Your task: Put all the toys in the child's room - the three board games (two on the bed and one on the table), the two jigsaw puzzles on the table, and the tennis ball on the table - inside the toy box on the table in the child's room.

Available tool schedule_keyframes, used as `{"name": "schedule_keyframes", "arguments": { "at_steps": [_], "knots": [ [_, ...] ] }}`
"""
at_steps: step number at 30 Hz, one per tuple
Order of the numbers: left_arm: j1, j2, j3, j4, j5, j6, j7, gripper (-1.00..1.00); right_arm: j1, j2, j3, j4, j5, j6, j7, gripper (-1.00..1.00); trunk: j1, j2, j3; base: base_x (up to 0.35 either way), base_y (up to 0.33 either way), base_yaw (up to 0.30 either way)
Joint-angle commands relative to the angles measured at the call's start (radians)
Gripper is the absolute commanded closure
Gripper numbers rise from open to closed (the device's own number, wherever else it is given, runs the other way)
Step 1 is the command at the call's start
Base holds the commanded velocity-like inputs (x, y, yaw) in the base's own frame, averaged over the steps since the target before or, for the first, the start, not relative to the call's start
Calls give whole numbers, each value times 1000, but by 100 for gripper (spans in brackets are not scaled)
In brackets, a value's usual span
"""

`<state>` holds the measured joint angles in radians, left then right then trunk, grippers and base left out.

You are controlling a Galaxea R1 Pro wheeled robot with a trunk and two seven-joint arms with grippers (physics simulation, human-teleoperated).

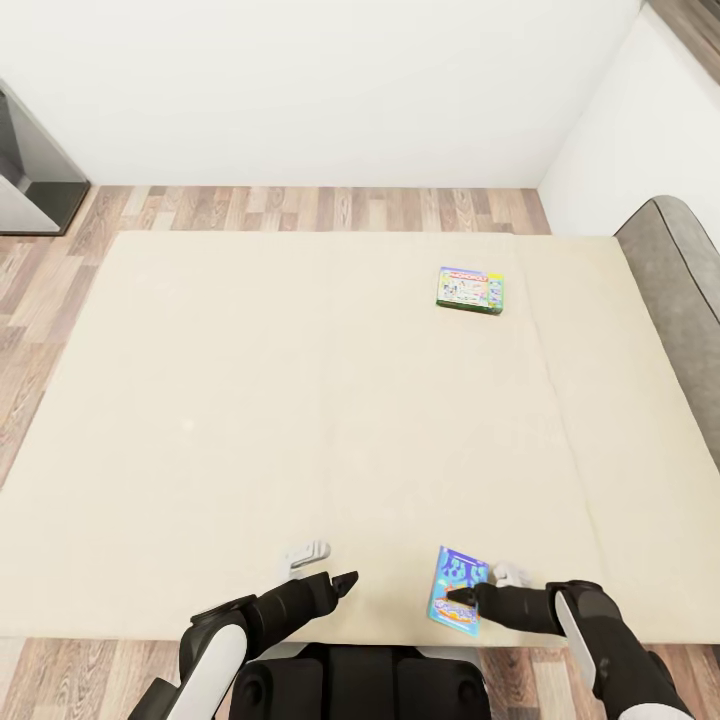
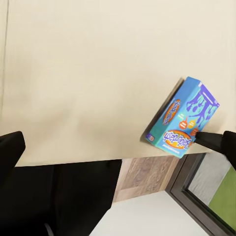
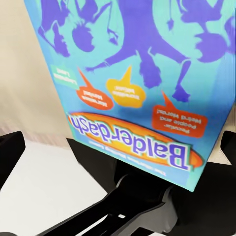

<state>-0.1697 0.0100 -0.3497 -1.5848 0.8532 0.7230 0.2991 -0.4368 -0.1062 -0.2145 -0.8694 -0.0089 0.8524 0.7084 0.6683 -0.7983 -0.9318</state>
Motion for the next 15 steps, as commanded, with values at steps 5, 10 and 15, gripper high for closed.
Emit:
{"name": "schedule_keyframes", "arguments": {
  "at_steps": [5, 10, 15],
  "knots": [
    [-1, 1, -2, -1, 10, 1, 10, -100, -11, -3, -3, -3, -2, 6, 4, -100, 0, -1, -1, 0, 1, 0],
    [-1, 1, -2, -1, 10, 1, 11, -100, -26, -6, -5, -4, -3, 4, 5, -100, 0, -1, -1, 0, 0, 0],
    [-1, 1, -2, -1, 10, 1, 10, -100, -35, -7, -6, -6, -3, 3, 6, -100, 0, -1, -1, 0, 0, 0]
  ]
}}
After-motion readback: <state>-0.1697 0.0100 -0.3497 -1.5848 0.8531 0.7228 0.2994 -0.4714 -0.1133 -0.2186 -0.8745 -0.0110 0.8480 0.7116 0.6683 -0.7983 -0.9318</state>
